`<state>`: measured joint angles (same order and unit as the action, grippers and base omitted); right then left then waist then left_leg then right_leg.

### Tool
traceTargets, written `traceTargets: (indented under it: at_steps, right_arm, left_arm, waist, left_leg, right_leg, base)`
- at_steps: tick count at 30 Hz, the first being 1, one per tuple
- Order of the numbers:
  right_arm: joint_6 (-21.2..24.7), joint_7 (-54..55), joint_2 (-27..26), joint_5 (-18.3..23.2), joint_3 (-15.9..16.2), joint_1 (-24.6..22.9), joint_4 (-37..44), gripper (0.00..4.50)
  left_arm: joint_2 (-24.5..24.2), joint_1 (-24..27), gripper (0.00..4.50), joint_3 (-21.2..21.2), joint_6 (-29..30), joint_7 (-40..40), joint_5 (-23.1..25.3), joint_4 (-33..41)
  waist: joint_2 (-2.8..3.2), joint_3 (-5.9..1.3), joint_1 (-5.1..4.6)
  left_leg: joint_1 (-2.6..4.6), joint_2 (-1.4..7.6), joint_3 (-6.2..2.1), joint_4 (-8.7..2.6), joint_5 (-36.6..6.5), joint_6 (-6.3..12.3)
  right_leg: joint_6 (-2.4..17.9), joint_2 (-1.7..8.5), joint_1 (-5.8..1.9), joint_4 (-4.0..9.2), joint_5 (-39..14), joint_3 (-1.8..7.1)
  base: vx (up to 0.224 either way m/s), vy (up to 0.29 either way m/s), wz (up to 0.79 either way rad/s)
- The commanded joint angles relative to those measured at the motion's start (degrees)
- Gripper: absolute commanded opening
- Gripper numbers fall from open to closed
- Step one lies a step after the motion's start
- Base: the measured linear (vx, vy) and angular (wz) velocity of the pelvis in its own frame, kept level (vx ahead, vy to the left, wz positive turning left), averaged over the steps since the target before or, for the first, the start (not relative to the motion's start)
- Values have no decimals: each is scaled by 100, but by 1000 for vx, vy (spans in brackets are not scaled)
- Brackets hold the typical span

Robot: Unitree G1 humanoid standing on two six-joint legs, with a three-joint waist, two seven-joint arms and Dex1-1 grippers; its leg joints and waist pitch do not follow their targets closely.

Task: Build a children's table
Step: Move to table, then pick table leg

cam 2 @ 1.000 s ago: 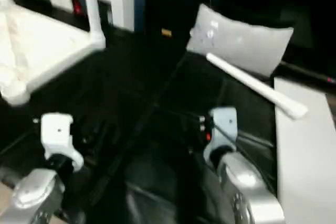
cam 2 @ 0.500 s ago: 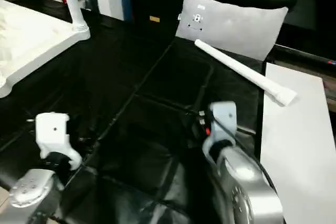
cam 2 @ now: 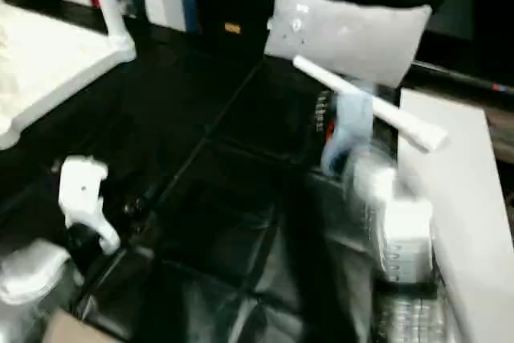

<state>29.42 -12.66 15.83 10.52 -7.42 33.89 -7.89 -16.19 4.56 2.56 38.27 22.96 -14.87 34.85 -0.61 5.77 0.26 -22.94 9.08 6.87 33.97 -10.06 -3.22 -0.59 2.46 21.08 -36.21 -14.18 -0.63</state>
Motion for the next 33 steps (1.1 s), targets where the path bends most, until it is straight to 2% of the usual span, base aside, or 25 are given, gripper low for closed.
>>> traceTargets:
  at_steps: [1,2,3,4,5,7,8,9,10,11,12,13,14,15,16,17,18,19,20,21,22,23,29,30,33]
  right_arm:
    - [-616,29,251,-187,-139,593,-1331,450]
    - [-910,49,379,-213,-189,928,-2017,450]
    - [-1166,84,495,-227,-241,1218,-2638,450]
    - [-1240,104,533,-232,-258,1304,-2828,450]
    - [-1541,136,708,-340,-265,1589,-3563,450]
    - [-1686,156,798,-402,-265,1716,-3902,450]
    - [-1829,185,871,-435,-273,1817,-4199,450]
    - [-1915,213,919,-452,-283,1873,-4389,450]
    - [-2222,235,1091,-533,-316,1989,-4949,450]
    - [-2250,236,1108,-540,-320,1998,-4998,450]
    - [-2438,223,1210,-577,-324,2053,-5313,450]
    - [-2525,215,1254,-593,-324,2078,-5454,450]
    - [-2711,234,1385,-633,-334,2125,-5766,450]
    - [-2741,238,1406,-641,-335,2134,-5815,450]
    - [-2741,238,1406,-641,-335,2134,-5815,450]
    - [-2875,278,1506,-680,-347,2162,-5988,450]
    - [-2996,285,1602,-693,-383,2207,-6157,450]
    - [-3066,291,1651,-706,-400,2236,-6246,450]
    - [-3130,322,1766,-716,-438,2255,-6354,450]
    - [-3137,327,1786,-717,-444,2256,-6369,450]
    - [-3145,394,1862,-741,-448,2255,-6414,450]
    - [-3173,444,1998,-734,-499,2282,-6555,450]
    - [-3191,569,2257,-676,-672,2333,-6777,450]
    - [-3204,582,2300,-635,-745,2346,-6821,450]
    - [-3168,679,2380,-402,-1036,2318,-6920,450]
  left_arm:
    - [-317,-178,268,136,219,435,-274,130]
    - [-476,-288,268,203,320,618,-441,156]
    - [-614,-398,268,264,418,778,-601,184]
    - [-655,-435,268,284,451,824,-651,194]
    - [-793,-602,276,369,615,977,-901,240]
    - [-861,-681,284,426,713,1041,-1036,285]
    - [-918,-738,295,461,784,1072,-1119,313]
    - [-955,-767,304,490,827,1094,-1179,339]
    - [-1047,-840,309,595,977,1162,-1396,455]
    - [-1053,-849,312,602,990,1165,-1412,464]
    - [-1101,-882,312,661,1083,1180,-1540,536]
    - [-1126,-892,312,692,1127,1187,-1601,573]
    - [-1185,-913,312,793,1265,1187,-1765,686]
    - [-1195,-917,312,813,1290,1188,-1795,703]
    - [-1195,-917,312,813,1290,1188,-1795,703]
    - [-1235,-926,312,875,1394,1201,-1914,773]
    - [-1311,-916,312,934,1484,1229,-2035,856]
    - [-1351,-901,312,967,1538,1251,-2135,910]
    - [-1396,-885,312,964,1655,1309,-2341,1023]
    - [-1404,-883,312,958,1673,1321,-2374,1043]
    - [-1428,-879,312,925,1736,1361,-2488,1108]
    - [-1463,-895,312,883,1888,1386,-2708,1213]
    - [-1448,-962,312,879,2076,1238,-2933,1310]
    - [-1471,-965,312,909,2109,1203,-3005,1327]
    - [-1552,-949,312,1022,2201,1088,-3175,1374]
  waist:
    - [61,-287,17]
    - [13,-244,4]
    - [38,-256,25]
    - [-13,-209,21]
    - [-6,-165,73]
    - [-8,-129,73]
    - [-12,-133,77]
    - [-38,-81,89]
    - [-65,-16,93]
    - [-60,-18,98]
    - [-77,58,108]
    - [-77,55,113]
    - [-89,96,136]
    - [-89,96,136]
    - [-103,142,151]
    - [-115,155,148]
    - [-64,201,169]
    - [-77,194,162]
    - [-70,248,172]
    - [-77,249,174]
    - [-93,271,183]
    - [-89,323,194]
    - [-93,436,206]
    - [-112,456,204]
    - [-93,471,222]
  left_leg:
    - [142,229,-4,-368,-479,-95]
    - [102,193,9,-361,-316,-39]
    - [129,192,37,-334,-327,-4]
    - [97,195,51,-336,-259,60]
    - [82,228,61,-334,-151,183]
    - [92,216,66,-339,-159,207]
    - [86,239,76,-318,-79,226]
    - [59,235,87,-328,-59,273]
    - [45,237,84,-345,-170,292]
    - [69,245,92,-344,-281,283]
    - [57,252,98,-352,-345,304]
    - [54,255,101,-343,-309,308]
    - [34,254,118,-334,-133,374]
    - [34,254,118,-334,-133,374]
    - [12,244,137,-319,65,471]
    - [4,245,144,-313,127,515]
    - [9,246,144,-310,146,548]
    - [14,249,149,-304,152,565]
    - [-8,249,151,-313,105,573]
    - [-2,243,159,-303,91,562]
    - [-39,220,157,-297,210,583]
    - [-16,223,177,-295,175,584]
    - [9,250,191,-335,-252,476]
    - [1,244,192,-338,-245,488]
    - [2,235,195,-320,-57,536]
  right_leg:
    - [1076,373,-140,356,714,179]
    - [1187,351,-149,330,992,162]
    - [1308,362,-140,318,1015,159]
    - [1327,354,-139,318,1117,169]
    - [1341,369,-139,292,1256,175]
    - [1427,361,-109,290,1191,156]
    - [1511,381,-119,260,1316,164]
    - [1534,369,-123,272,1365,165]
    - [1529,383,-114,271,1234,167]
    - [1562,401,-106,285,1088,167]
    - [1582,403,-93,308,946,181]
    - [1605,398,-101,294,944,183]
    - [1635,397,-96,276,1094,193]
    - [1635,397,-96,276,1094,193]
    - [1643,378,-90,245,1377,212]
    - [1642,373,-87,233,1476,215]
    - [1665,381,-53,228,1510,217]
    - [1684,377,-59,224,1541,220]
    - [1706,377,-57,226,1518,223]
    - [1722,377,-60,219,1502,230]
    - [1709,359,-90,200,1614,242]
    - [1712,351,-46,214,1601,255]
    - [1736,375,-26,282,892,284]
    - [1728,371,-31,285,854,284]
    - [1722,363,-33,260,1143,297]
  base:
    - [0,0,0]
    - [0,0,0]
    - [0,0,0]
    - [0,0,0]
    - [0,0,0]
    - [0,0,0]
    - [0,0,0]
    - [0,0,0]
    - [0,0,0]
    - [0,0,0]
    - [0,0,0]
    - [0,0,0]
    - [0,0,0]
    - [0,0,0]
    - [0,0,0]
    - [0,0,0]
    - [0,0,0]
    - [0,0,0]
    - [0,0,0]
    - [0,0,0]
    - [0,0,0]
    - [0,0,0]
    - [0,0,0]
    - [0,0,0]
    - [0,0,0]
